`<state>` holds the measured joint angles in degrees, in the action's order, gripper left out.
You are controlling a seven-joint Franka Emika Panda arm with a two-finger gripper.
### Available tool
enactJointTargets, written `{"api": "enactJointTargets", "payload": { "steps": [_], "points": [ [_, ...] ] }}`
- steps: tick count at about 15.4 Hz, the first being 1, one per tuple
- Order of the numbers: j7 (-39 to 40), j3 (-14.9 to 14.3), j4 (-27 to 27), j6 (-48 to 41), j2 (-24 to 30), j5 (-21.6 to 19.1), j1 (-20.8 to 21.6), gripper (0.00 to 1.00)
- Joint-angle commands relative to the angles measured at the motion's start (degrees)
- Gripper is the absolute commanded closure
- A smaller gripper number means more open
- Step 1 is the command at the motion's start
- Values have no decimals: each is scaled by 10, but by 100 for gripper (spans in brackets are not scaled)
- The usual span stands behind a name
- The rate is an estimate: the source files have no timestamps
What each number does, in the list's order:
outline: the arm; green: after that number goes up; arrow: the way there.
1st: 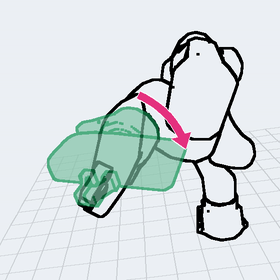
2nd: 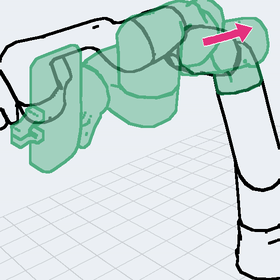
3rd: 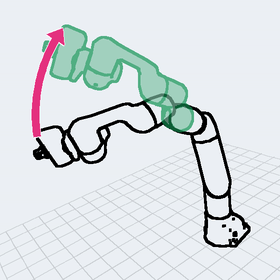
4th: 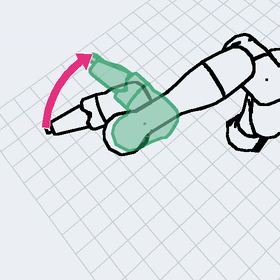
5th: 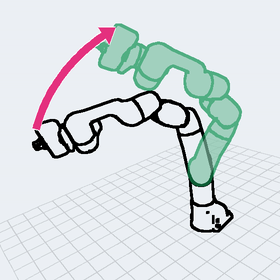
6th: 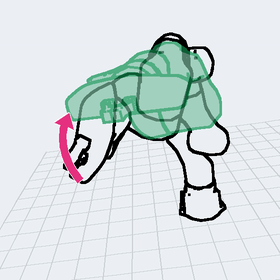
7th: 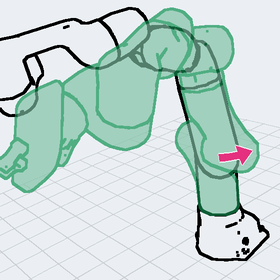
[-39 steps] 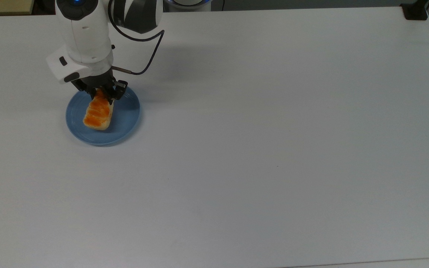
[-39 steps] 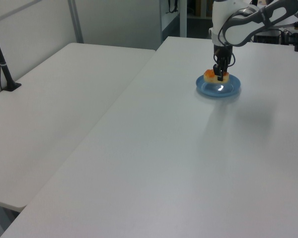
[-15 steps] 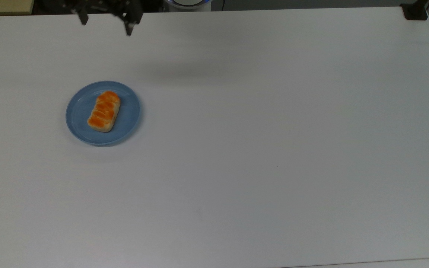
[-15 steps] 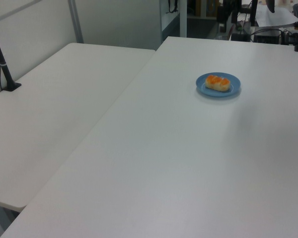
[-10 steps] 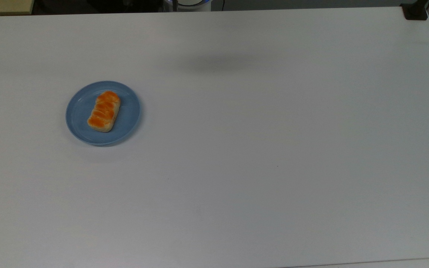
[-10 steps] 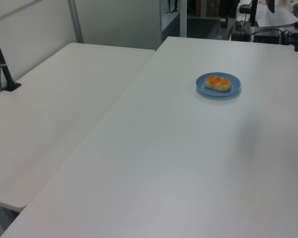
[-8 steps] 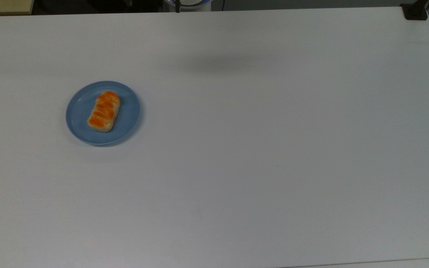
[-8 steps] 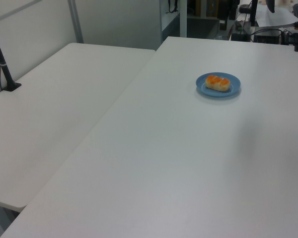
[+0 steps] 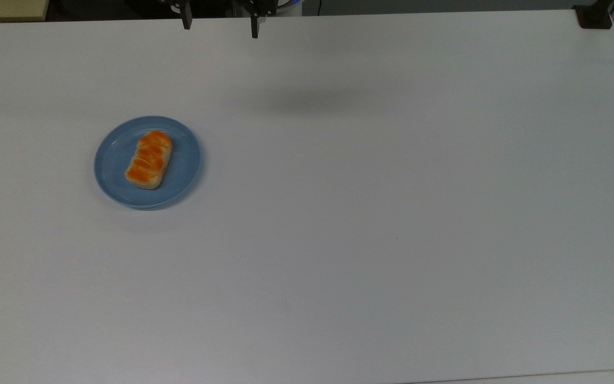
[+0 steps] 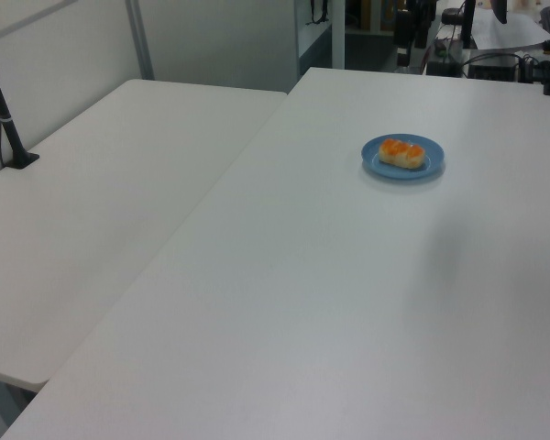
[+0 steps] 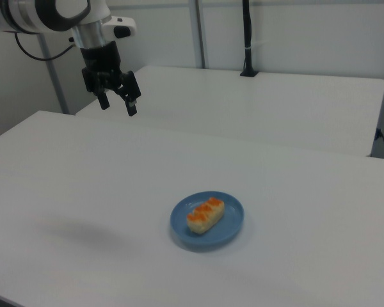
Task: Put the bread on a plate
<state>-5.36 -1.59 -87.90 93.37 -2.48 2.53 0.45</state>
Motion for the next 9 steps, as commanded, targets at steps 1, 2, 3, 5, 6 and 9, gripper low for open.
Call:
{"api": "enactJointTargets", "payload": {
  "steps": [1,2,3,5,6,9],
  "points": [
    [12,-10,-19,14,13,-5,6,0],
    [12,-10,-18,14,13,-5,3,0],
    [13,-13,-16,11,14,-7,1,0],
    [23,-13,-13,8,14,-9,-8,0],
    [21,-13,-13,7,15,-9,-8,0],
    [16,-13,-13,7,13,-9,-4,0]
  ]
}}
